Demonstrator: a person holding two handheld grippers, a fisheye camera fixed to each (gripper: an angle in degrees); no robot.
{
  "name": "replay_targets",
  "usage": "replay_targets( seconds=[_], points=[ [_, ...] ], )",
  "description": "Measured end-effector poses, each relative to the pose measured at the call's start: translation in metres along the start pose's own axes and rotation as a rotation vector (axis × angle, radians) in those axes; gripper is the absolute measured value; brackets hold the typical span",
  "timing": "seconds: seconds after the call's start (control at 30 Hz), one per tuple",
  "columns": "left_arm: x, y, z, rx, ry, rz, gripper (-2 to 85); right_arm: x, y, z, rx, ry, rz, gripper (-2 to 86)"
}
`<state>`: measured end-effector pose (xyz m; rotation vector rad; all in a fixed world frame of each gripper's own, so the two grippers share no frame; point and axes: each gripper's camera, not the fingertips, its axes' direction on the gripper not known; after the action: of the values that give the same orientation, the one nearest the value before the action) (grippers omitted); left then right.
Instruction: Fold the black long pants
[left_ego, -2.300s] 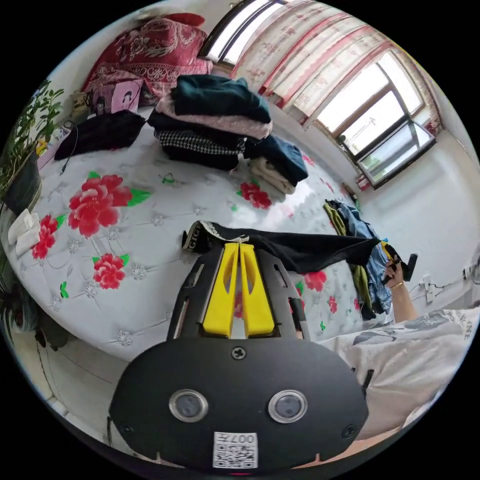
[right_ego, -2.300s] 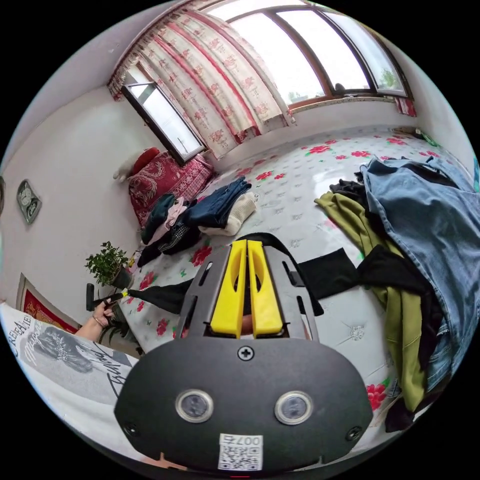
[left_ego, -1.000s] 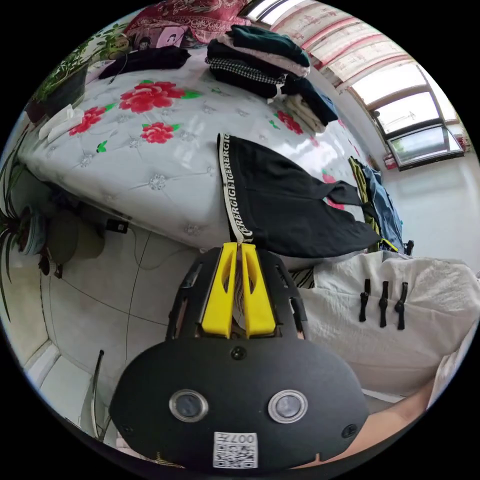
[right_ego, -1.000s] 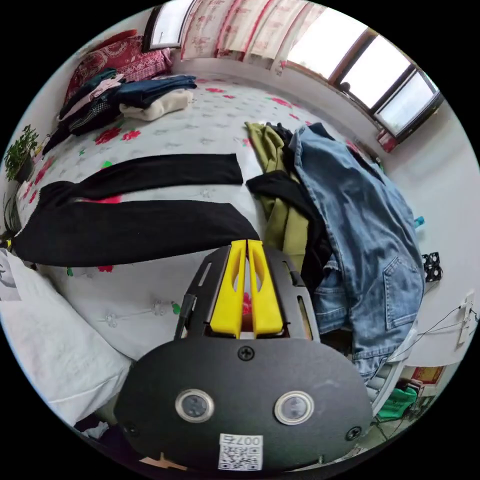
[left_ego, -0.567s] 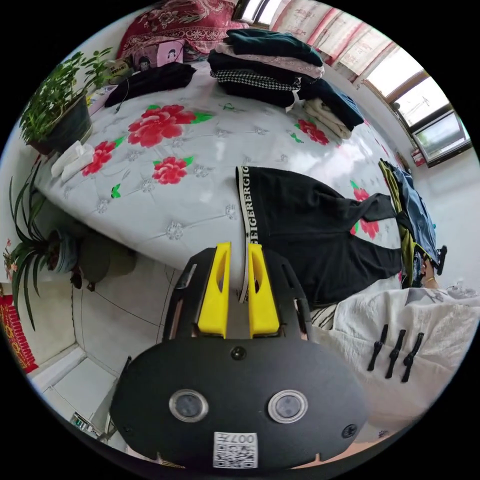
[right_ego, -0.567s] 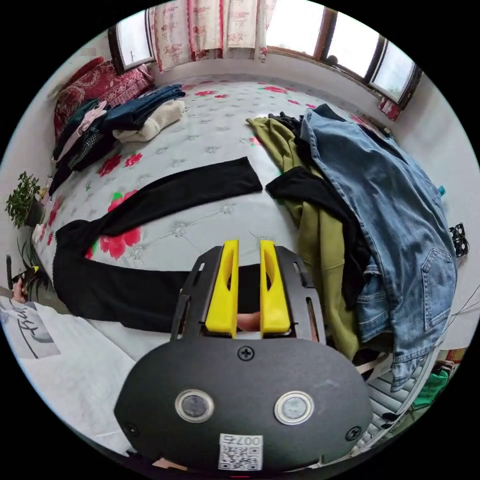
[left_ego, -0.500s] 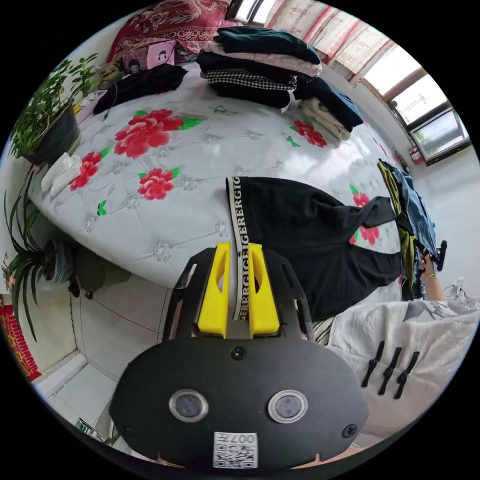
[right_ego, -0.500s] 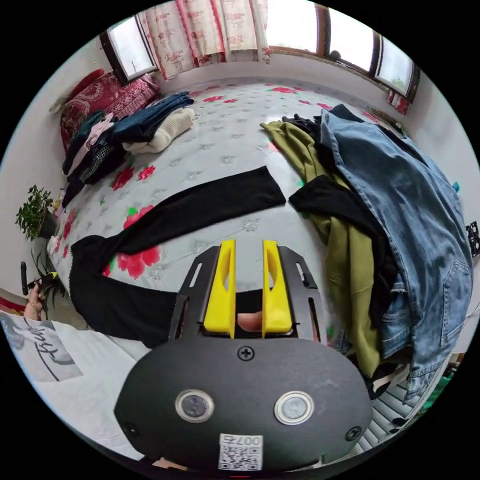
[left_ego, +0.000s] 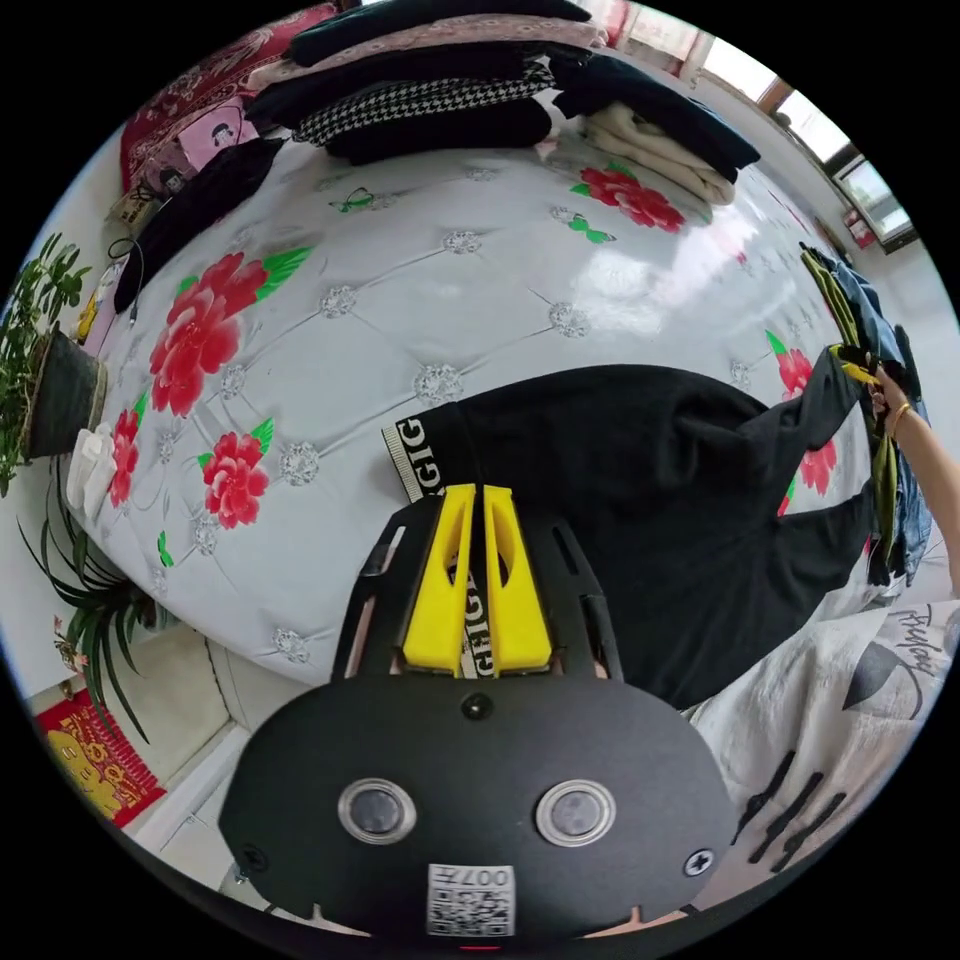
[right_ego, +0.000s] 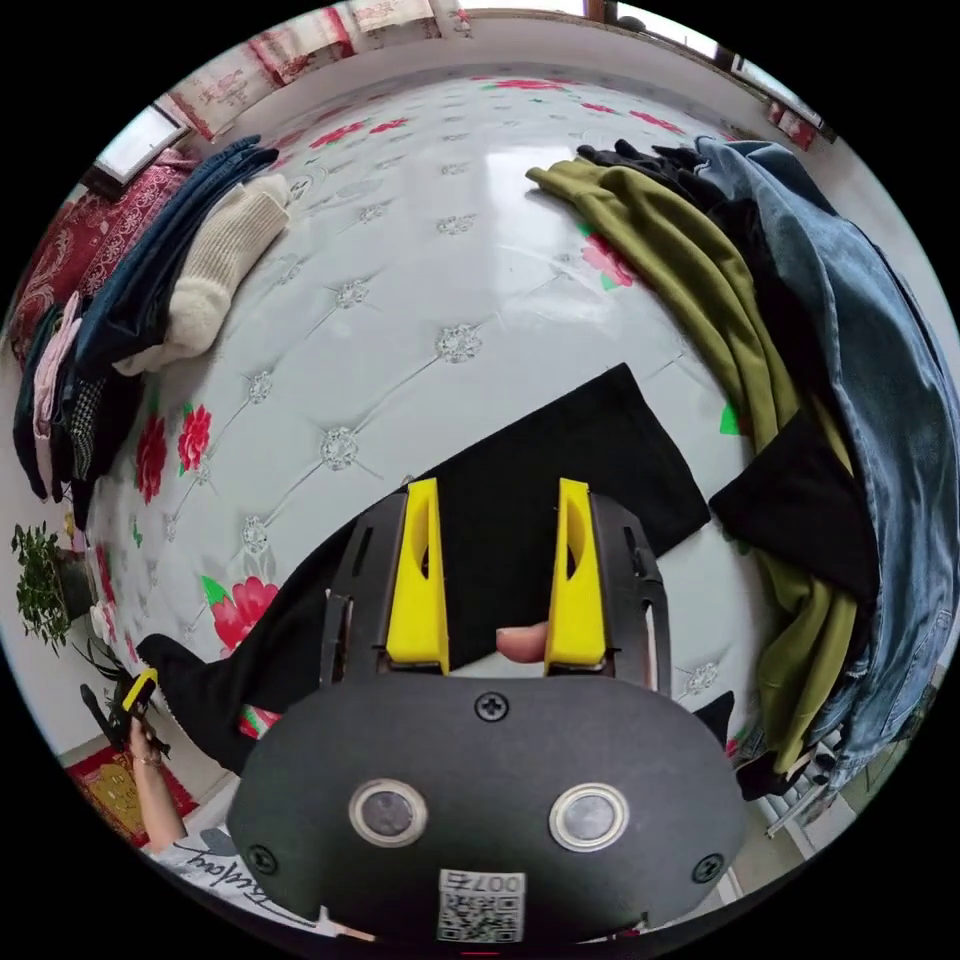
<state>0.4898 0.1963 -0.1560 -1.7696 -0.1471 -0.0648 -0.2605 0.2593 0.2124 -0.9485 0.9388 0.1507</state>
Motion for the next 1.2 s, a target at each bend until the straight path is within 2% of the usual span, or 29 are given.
replay_targets(
  seconds=[0.07, 0.17, 0.23, 0.3, 0.4, 0.43, 0.53, 0.6, 0.73, 0.83, 1.07, 1.2],
  points=[
    [-0.010, 0.002, 0.003, 0.003, 0.039, -0.054, -0.5, -0.003, 0.001, -0.005, 0.080, 0.034, -0.030, 7.6],
    [-0.019, -0.002, 0.009, -0.002, 0.065, -0.122, -0.8, -0.007, -0.002, -0.010, 0.087, 0.023, -0.130, 2.9],
    [-0.016, -0.007, 0.010, -0.010, 0.021, -0.123, -0.9, -0.002, 0.003, -0.029, 0.174, -0.040, -0.163, 1.8],
    [-0.013, -0.009, 0.011, -0.020, -0.003, -0.131, -0.9, 0.019, 0.030, -0.082, 0.419, -0.205, -0.209, 1.3],
    [-0.010, -0.007, 0.013, -0.005, -0.015, -0.147, -1.0, 0.061, 0.081, -0.128, 0.596, -0.340, -0.209, 1.8],
    [-0.010, -0.005, 0.014, 0.005, -0.012, -0.159, -1.0, 0.071, 0.091, -0.129, 0.604, -0.358, -0.194, 2.1],
    [-0.013, -0.004, 0.016, 0.019, 0.007, -0.193, -1.0, 0.116, 0.127, -0.099, 0.466, -0.367, -0.031, 4.0],
    [-0.014, -0.007, 0.017, 0.012, 0.012, -0.202, -1.0, 0.145, 0.154, -0.068, 0.328, -0.296, 0.143, 5.3],
    [-0.013, -0.018, 0.016, 0.001, -0.044, -0.172, -1.0, 0.156, 0.188, -0.066, 0.339, -0.251, 0.212, 6.3],
    [-0.022, -0.028, 0.015, 0.003, -0.083, -0.196, -1.0, 0.136, 0.186, -0.074, 0.361, -0.224, 0.119, 6.7],
    [-0.064, -0.051, 0.008, -0.057, -0.185, -0.226, -1.0, 0.018, 0.136, -0.056, 0.227, -0.048, -0.432, 6.3],
    [-0.100, -0.040, -0.002, -0.019, -0.098, -0.303, -1.0, -0.021, 0.120, -0.027, 0.107, 0.006, -0.545, 2.4]
  ],
)
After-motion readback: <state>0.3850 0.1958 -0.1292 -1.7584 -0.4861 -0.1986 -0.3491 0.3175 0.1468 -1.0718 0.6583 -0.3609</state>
